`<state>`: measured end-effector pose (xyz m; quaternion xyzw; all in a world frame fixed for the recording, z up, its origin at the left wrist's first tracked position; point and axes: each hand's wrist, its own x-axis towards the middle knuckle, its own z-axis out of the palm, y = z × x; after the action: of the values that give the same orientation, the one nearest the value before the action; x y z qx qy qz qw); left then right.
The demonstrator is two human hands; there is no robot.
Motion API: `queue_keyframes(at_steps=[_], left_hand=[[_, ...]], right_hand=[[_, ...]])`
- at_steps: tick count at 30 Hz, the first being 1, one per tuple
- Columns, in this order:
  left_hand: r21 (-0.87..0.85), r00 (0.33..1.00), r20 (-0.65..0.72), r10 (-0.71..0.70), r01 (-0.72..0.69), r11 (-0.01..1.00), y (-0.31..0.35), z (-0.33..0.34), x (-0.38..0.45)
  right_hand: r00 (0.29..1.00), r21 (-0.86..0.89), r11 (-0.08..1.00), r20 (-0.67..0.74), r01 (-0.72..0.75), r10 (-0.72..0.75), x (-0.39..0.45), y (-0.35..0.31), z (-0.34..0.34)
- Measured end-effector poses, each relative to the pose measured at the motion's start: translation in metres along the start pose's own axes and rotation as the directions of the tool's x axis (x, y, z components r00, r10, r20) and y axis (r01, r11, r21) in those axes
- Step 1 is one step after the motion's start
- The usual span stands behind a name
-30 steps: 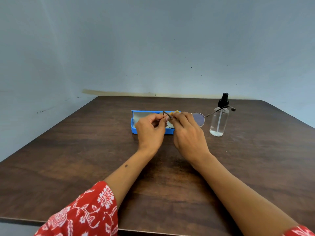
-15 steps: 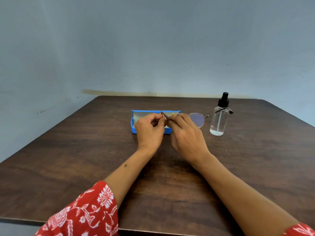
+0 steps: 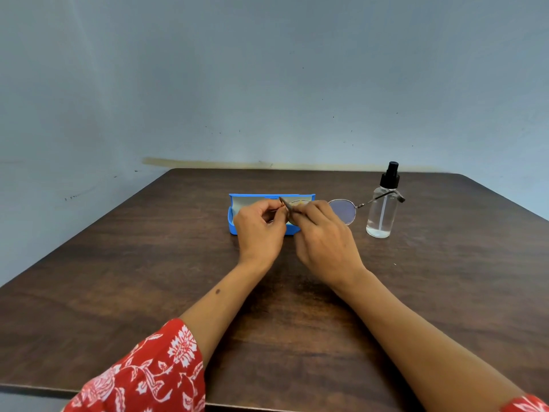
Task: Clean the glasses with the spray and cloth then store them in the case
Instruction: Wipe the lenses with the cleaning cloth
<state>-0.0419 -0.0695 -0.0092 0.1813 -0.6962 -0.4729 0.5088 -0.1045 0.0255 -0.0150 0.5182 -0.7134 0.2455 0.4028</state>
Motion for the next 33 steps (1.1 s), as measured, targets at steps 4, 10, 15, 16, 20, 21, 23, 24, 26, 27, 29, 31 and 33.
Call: queue_keyframes(at_steps=[4, 10, 15, 16, 20, 21, 23, 24, 26, 27, 29, 31, 33], left_hand=[[0.015, 1.000, 0.024, 0.005, -0.005, 1.000, 0.0030, 0.0014, -0.0019], [0.001, 1.000, 0.006, -0.003, 0.003, 1.000, 0.0008, 0.0001, 0.0000], [0.001, 1.000, 0.013, 0.005, -0.005, 1.000, 0.0020, -0.0006, -0.0009], [-0.002, 1.000, 0.018, 0.004, -0.004, 1.000, 0.0021, -0.0003, -0.0010], [-0.004, 1.000, 0.025, 0.000, 0.000, 1.000, 0.0021, 0.0006, -0.0010], [-0.005, 1.000, 0.018, 0.002, -0.002, 1.000, 0.0016, 0.0006, -0.0005], [0.007, 1.000, 0.002, 0.002, -0.002, 1.000, 0.0008, -0.0001, 0.0003], [0.012, 1.000, -0.002, 0.000, 0.000, 1.000, 0.0004, -0.0003, 0.0009], [0.019, 1.000, 0.003, 0.003, -0.003, 1.000, 0.0004, 0.0002, 0.0011], [0.023, 1.000, 0.010, 0.007, -0.007, 1.000, 0.0015, 0.0005, 0.0005], [0.014, 1.000, 0.021, 0.010, -0.010, 1.000, 0.0032, 0.0012, -0.0004], [0.011, 1.000, 0.025, 0.010, -0.011, 1.000, 0.0029, 0.0012, -0.0003], [-0.001, 1.000, 0.016, 0.006, -0.006, 1.000, 0.0019, 0.0007, 0.0005]], right_hand=[[0.998, -0.117, 0.992, 0.015, -0.056, 0.058, 0.0023, 0.0030, 0.0004], [1.000, -0.029, 1.000, 0.007, -0.012, 0.013, 0.0015, 0.0015, 0.0015], [1.000, -0.045, 0.999, 0.008, -0.022, 0.022, 0.0019, 0.0030, 0.0001], [0.999, -0.088, 0.995, 0.020, -0.040, 0.042, 0.0027, 0.0041, -0.0004], [0.998, -0.123, 0.991, 0.024, -0.050, 0.053, 0.0037, 0.0049, 0.0002], [0.999, -0.091, 0.995, 0.017, -0.036, 0.038, 0.0038, 0.0035, 0.0002], [1.000, -0.012, 1.000, -0.002, -0.010, 0.010, 0.0031, 0.0004, 0.0002], [1.000, 0.012, 1.000, -0.013, -0.003, 0.004, 0.0028, -0.0001, 0.0003], [1.000, 0.020, 1.000, -0.016, -0.009, 0.010, 0.0029, 0.0006, -0.0008], [1.000, 0.000, 1.000, -0.010, -0.021, 0.021, 0.0032, 0.0014, -0.0015], [0.998, -0.070, 0.996, 0.009, -0.054, 0.054, 0.0043, 0.0025, -0.0030], [0.997, -0.103, 0.992, 0.017, -0.068, 0.071, 0.0049, 0.0033, -0.0021], [0.999, -0.074, 0.996, 0.012, -0.047, 0.048, 0.0048, 0.0026, -0.0009]])
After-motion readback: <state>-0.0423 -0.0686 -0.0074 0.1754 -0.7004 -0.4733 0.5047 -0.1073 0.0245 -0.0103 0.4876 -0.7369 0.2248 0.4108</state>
